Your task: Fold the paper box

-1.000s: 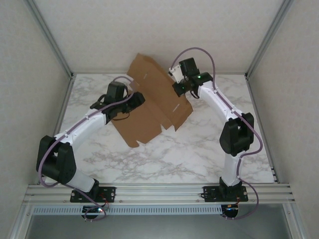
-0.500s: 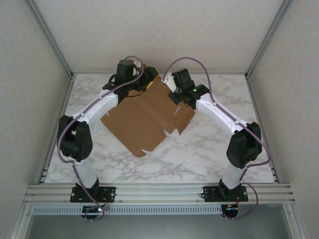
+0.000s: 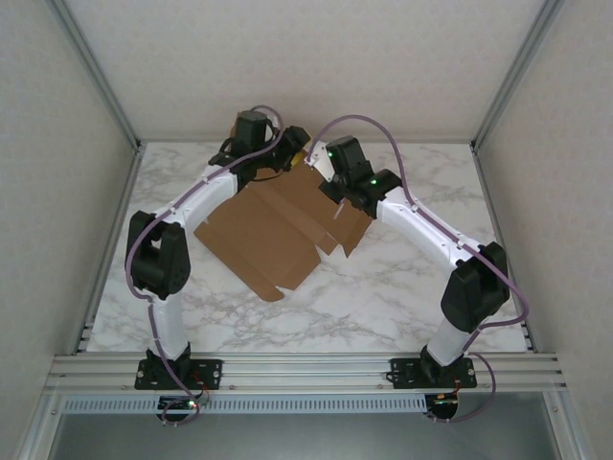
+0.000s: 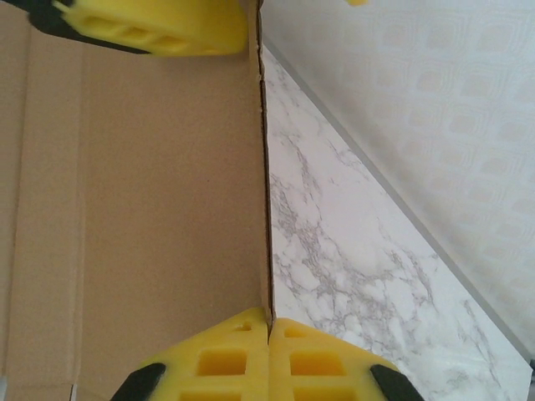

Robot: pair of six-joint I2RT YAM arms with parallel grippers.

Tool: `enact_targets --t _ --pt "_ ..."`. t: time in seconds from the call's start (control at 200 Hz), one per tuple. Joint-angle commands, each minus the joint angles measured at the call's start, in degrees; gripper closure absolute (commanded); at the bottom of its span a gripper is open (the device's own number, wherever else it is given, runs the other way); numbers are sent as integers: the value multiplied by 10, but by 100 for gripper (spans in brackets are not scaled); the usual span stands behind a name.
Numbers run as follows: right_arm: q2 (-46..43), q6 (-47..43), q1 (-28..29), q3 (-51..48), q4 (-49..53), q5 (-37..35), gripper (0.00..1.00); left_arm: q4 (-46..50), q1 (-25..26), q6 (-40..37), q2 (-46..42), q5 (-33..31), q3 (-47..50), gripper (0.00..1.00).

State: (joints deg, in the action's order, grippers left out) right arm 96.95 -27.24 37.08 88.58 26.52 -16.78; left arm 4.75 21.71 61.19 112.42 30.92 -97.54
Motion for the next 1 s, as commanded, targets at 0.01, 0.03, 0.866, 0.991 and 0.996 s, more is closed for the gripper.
enact_targets --t 0.01,0.03,0.866,0.991,0.996 --pt "-22 -12 8 -9 -20 -12 100 10 6 8 10 7 -20 51" --pt "-23 -13 7 -9 -21 -13 100 11 7 8 11 7 -19 53" --pt "-95 116 -24 -9 21 164 25 -204 8 67 -39 28 157 100" --pt "-65 230 -84 23 52 242 27 -242 9 73 -37 26 180 100" --pt "-62 235 -87 25 54 246 27 -242 9 74 -37 26 181 100"
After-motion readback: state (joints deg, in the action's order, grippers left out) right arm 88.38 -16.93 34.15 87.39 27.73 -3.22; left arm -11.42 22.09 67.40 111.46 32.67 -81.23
